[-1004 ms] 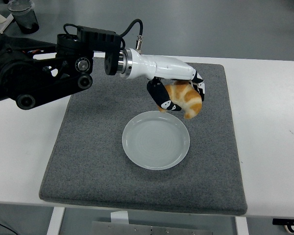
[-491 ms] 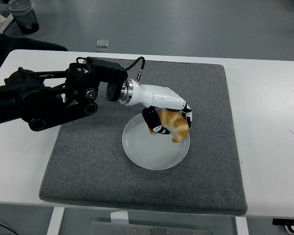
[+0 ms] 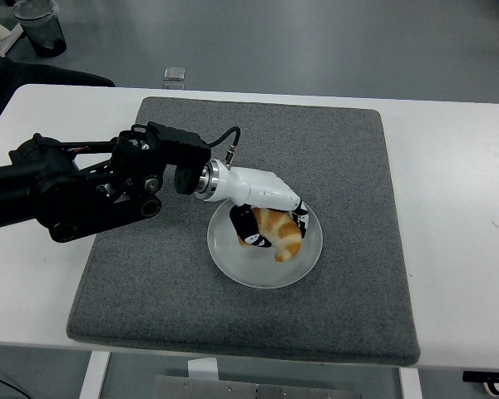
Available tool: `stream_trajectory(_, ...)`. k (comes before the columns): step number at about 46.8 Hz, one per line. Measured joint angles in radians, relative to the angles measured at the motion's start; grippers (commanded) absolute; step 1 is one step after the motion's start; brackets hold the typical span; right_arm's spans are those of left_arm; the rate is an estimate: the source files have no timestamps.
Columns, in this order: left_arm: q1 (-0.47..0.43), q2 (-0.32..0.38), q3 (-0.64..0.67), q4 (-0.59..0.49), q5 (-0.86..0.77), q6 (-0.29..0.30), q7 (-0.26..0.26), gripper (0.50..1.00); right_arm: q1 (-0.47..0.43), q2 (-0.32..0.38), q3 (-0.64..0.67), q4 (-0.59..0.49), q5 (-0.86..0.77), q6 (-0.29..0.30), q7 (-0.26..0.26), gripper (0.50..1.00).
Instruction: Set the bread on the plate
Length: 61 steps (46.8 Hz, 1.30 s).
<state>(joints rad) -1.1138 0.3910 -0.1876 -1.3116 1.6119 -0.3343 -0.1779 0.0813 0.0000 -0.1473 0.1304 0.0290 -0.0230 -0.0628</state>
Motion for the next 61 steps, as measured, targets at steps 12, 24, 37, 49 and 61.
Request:
stream_trajectory(12, 0.008, 0.0, 0.023, 0.002, 0.008, 0.0, 0.0, 0.5, 0.0, 0.0, 0.0, 0.0, 0.0, 0.0, 0.0, 0.93)
stream_trajectory(24, 0.01, 0.005, 0.035, 0.002, 0.018, -0.001, 0.0, 0.5, 0.0, 0.0, 0.0, 0.0, 0.0, 0.0, 0.0, 0.93)
stream_trajectory(37, 0.011, 0.008, 0.036, 0.003, 0.019, -0.001, 0.0, 0.5, 0.0, 0.0, 0.0, 0.0, 0.0, 0.0, 0.0, 0.93)
stream_trajectory(49, 0.011, 0.011, 0.037, 0.006, 0.015, -0.002, 0.0, 0.999, 0.0, 0.0, 0.0, 0.0, 0.0, 0.0, 0.0, 0.932)
stream_trajectory(61, 0.009, 0.014, 0.035, 0.005, -0.003, -0.024, 0.0, 1.0, 0.0, 0.0, 0.0, 0.0, 0.0, 0.0, 0.0, 0.932)
